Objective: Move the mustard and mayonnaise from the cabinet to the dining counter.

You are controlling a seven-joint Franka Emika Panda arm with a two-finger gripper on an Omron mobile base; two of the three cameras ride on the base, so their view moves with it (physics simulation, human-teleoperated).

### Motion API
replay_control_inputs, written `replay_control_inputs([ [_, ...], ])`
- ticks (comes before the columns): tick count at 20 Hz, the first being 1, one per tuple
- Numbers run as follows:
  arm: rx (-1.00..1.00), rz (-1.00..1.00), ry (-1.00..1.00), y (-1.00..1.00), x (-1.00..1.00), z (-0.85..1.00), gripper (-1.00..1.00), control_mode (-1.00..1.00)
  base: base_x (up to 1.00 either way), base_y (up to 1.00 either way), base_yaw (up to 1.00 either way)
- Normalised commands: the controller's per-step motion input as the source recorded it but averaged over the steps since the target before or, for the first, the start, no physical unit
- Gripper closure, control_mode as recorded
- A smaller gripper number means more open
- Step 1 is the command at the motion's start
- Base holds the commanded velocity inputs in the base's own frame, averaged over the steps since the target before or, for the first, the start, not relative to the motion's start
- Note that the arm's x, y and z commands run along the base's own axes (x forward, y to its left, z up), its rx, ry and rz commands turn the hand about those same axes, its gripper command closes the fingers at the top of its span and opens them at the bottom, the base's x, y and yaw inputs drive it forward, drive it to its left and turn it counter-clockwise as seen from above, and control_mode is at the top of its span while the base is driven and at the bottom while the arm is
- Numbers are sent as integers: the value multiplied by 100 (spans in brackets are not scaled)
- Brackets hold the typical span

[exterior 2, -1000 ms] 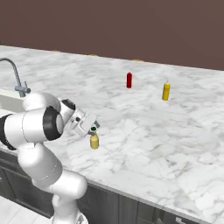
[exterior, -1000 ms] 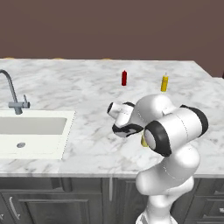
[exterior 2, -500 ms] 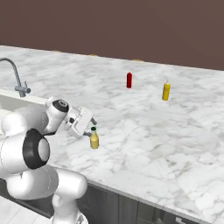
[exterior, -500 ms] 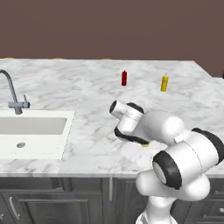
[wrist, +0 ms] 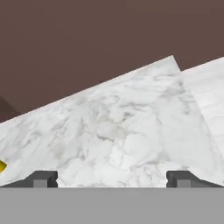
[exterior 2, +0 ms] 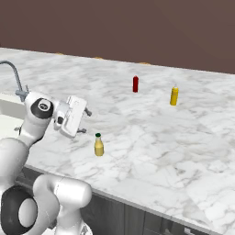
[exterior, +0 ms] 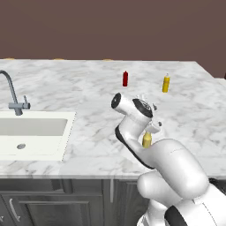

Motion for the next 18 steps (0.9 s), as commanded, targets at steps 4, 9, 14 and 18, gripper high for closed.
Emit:
replay_control_inputs([
  [4, 0, 2, -15, 22, -27, 100, -100, -100, 0, 0, 0],
  [9, 0, 17, 4, 24, -52, 96, -100, -100, 0, 0, 0],
  [14, 7, 29, 23, 27, -56, 78, -100, -100, 0, 0, 0],
  [18, 9, 30, 29, 23, -47, 67, -100, -100, 0, 0, 0],
])
